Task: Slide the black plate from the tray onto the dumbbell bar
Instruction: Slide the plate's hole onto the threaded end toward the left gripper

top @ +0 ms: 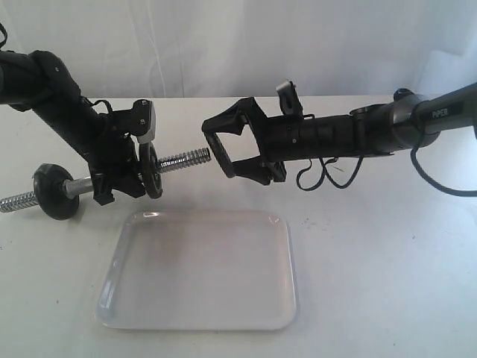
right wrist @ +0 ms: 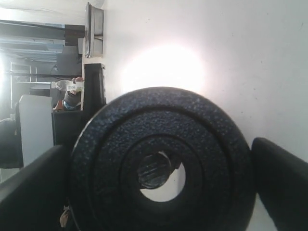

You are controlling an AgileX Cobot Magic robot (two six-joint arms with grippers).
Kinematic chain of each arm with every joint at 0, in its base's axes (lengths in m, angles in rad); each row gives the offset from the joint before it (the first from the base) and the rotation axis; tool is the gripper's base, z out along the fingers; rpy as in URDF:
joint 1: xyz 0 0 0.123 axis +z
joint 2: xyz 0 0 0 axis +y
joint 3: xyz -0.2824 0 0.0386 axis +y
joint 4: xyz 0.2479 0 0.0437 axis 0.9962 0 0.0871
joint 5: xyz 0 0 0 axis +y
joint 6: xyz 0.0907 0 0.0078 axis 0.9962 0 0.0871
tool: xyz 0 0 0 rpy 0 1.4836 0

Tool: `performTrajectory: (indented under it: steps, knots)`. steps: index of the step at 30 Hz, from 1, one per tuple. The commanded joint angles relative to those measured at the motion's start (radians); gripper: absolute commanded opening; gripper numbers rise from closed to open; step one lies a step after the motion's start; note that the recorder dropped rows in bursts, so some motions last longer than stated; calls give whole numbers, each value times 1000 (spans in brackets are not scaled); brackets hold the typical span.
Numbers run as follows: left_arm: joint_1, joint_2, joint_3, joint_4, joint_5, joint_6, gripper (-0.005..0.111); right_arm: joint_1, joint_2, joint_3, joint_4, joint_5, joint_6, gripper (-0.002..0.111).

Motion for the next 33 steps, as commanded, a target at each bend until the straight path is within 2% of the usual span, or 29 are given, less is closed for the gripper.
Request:
performTrajectory:
  steps: [1, 12, 33]
  knots:
    - [0, -54, -19, -101, 11, -8, 0, -3, -18, -13, 49, 43, 14, 0]
    - [0, -54, -19, -108, 9, -8, 0, -2, -18, -32, 49, 48, 49, 0]
    - [0, -54, -19, -112, 2, -8, 0, 80, -18, -32, 49, -6, 101, 0]
